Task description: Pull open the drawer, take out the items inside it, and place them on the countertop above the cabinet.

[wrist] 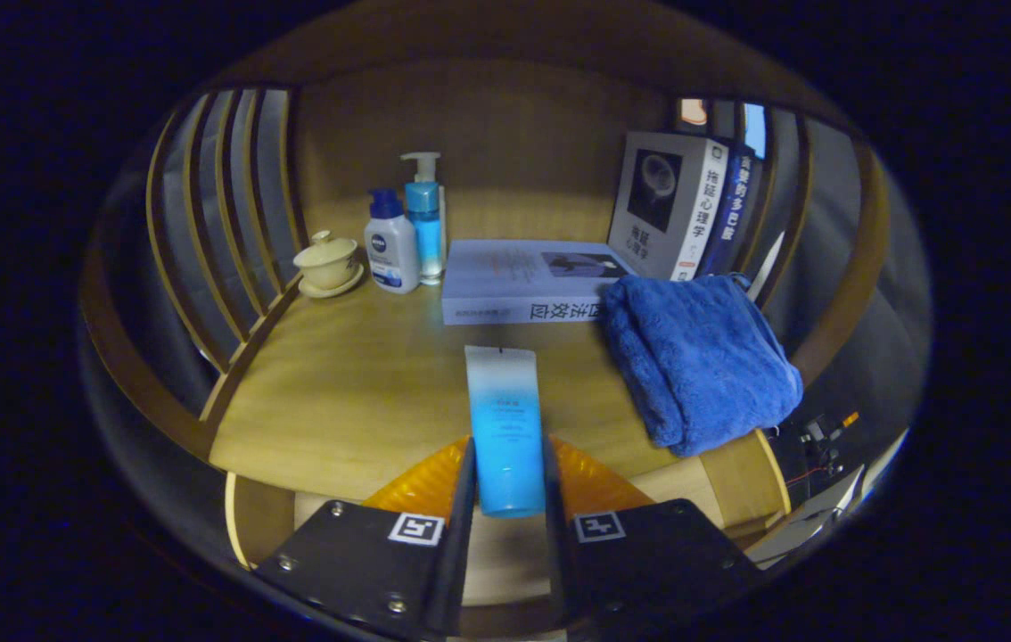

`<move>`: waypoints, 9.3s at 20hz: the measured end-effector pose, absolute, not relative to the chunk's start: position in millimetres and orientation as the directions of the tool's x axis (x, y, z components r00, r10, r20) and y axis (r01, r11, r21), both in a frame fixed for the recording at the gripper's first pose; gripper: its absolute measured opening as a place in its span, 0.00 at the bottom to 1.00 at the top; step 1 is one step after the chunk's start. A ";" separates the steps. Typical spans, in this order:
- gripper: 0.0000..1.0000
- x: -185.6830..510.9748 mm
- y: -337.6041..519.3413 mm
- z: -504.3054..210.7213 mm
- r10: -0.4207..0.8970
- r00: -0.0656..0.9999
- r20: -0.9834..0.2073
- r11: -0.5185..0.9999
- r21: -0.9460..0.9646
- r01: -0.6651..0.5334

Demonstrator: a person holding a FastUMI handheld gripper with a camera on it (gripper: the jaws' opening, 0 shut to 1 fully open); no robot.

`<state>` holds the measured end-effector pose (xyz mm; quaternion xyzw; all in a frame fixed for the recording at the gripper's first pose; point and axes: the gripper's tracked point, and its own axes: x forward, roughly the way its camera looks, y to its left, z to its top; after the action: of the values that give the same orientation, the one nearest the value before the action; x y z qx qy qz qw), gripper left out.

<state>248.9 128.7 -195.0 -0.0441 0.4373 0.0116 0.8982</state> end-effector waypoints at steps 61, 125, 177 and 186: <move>0.85 104.4 37.7 -31.6 -0.076 0.997 0.014 0.997 0.024 0.075; 0.86 86.3 100.0 -221.6 0.200 0.865 -0.460 0.979 0.116 -0.165; 0.86 189.6 121.1 -248.0 0.215 0.863 -0.457 0.963 0.245 -0.110; 0.86 190.5 120.6 -250.9 0.216 0.872 -0.439 0.954 0.286 -0.093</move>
<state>190.5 120.6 -250.9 0.1289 0.2395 0.0807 0.9589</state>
